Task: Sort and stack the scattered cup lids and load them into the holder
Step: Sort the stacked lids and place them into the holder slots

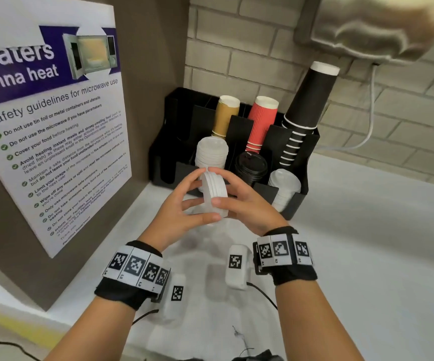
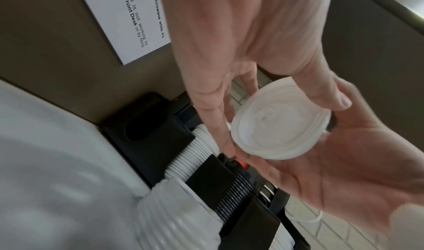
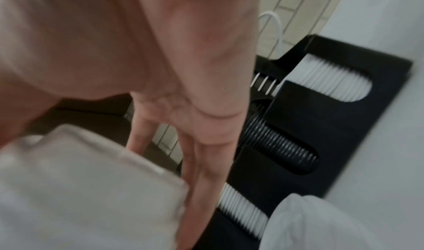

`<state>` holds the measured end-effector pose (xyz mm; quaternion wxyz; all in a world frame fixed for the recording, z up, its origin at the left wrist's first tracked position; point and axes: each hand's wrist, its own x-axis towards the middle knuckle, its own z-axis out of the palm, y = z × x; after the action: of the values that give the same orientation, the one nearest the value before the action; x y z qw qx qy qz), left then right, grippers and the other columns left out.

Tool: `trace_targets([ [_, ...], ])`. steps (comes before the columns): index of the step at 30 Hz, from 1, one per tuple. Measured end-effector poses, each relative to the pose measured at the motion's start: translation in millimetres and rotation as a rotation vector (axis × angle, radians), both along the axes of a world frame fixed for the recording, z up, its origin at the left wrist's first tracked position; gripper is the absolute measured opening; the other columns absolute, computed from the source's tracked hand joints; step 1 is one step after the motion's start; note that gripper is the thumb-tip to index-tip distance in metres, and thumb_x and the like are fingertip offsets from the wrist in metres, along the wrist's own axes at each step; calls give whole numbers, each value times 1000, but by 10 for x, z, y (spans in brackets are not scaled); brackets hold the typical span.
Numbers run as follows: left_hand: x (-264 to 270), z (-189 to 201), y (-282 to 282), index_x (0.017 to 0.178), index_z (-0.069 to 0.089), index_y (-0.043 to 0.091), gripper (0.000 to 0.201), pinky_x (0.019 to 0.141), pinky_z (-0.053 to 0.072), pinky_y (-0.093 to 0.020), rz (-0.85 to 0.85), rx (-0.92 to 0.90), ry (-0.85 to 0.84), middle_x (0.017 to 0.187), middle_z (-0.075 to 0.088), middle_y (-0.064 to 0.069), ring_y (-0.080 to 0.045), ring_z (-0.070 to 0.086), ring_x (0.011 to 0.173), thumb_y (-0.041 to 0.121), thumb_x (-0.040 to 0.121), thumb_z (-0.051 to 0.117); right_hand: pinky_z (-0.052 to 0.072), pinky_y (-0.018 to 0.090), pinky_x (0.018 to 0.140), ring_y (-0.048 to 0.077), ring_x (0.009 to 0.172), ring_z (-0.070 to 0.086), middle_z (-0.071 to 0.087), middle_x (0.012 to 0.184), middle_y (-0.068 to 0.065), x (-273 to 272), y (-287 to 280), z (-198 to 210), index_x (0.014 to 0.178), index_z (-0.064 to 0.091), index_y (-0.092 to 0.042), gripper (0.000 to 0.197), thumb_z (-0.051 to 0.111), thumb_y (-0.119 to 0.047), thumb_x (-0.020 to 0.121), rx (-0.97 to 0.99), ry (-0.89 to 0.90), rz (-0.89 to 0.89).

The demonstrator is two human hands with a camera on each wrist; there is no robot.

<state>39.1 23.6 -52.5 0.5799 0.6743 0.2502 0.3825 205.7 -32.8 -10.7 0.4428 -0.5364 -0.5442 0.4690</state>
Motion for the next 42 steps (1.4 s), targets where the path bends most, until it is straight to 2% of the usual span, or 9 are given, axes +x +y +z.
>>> trace_targets([
  [9, -28, 56, -18, 141, 42, 44, 94, 99, 51, -43, -35, -40, 51, 138, 50, 8, -15, 61, 116, 31, 59, 88, 48, 55, 97, 30, 115, 60, 60, 125, 15, 61, -110, -43, 136, 47, -35, 63, 71, -24, 79, -25, 60, -19],
  [17, 32, 54, -6, 144, 37, 41, 96, 101, 49, -32, -23, -11, 95, 143, 47, 7, -14, 58, 119, 33, 61, 83, 58, 37, 82, 18, 100, 67, 65, 112, 1, 37, -51, -66, 120, 56, -45, 58, 79, -22, 72, 38, -28, -92],
  [20, -18, 73, 43, 134, 48, 43, 74, 94, 50, -23, 4, -11, 134, 136, 52, 10, -7, 61, 113, 39, 65, 76, 55, 23, 72, 15, 97, 66, 64, 109, -1, 156, 16, -42, 120, 56, -43, 56, 81, -22, 74, 64, -132, -133],
  [24, -160, 58, 158, 117, 61, 37, 40, 91, 51, -31, 122, -34, 190, 122, 62, 7, -10, 66, 99, 37, 78, 71, 52, 13, 73, 16, 98, 58, 58, 107, -5, 597, 125, 72, 122, 53, -31, 60, 82, -17, 71, 162, -299, -384],
  [27, -234, 19, 234, 114, 62, 30, 28, 94, 50, -38, 175, -55, 203, 117, 63, 1, -24, 65, 101, 21, 89, 67, 45, 30, 93, 23, 111, 50, 52, 123, 4, 1032, 193, 162, 128, 48, -30, 65, 80, -22, 72, 149, -559, -553],
  [29, -264, -2, 272, 112, 63, 31, 25, 95, 50, -40, 184, -62, 214, 115, 63, 2, -27, 64, 103, 20, 90, 66, 40, 33, 91, 27, 114, 48, 47, 127, 10, 1266, 243, 198, 131, 45, -31, 67, 78, -24, 74, 80, -664, -589],
  [32, -295, -36, 330, 109, 64, 33, 23, 95, 50, -42, 194, -77, 217, 114, 63, 1, -28, 64, 103, 20, 90, 66, 40, 33, 87, 30, 116, 47, 44, 129, 12, 1493, 330, 216, 135, 41, -31, 70, 76, -25, 75, -56, -783, -557],
  [36, -315, -90, 389, 105, 65, 37, 23, 91, 51, -39, 211, -84, 227, 109, 65, 6, -27, 65, 101, 20, 90, 67, 38, 49, 103, 32, 119, 48, 45, 130, 11, 1601, 402, 250, 138, 38, -35, 76, 77, -26, 73, -239, -1002, -434],
  [42, -345, -159, 459, 100, 67, 34, 17, 89, 52, -41, 242, -84, 272, 104, 65, 3, -23, 65, 89, 21, 89, 68, 31, 50, 106, 30, 118, 47, 43, 119, 2, 1581, 463, 252, 138, 39, -36, 80, 75, -19, 70, -327, -1151, -324],
])
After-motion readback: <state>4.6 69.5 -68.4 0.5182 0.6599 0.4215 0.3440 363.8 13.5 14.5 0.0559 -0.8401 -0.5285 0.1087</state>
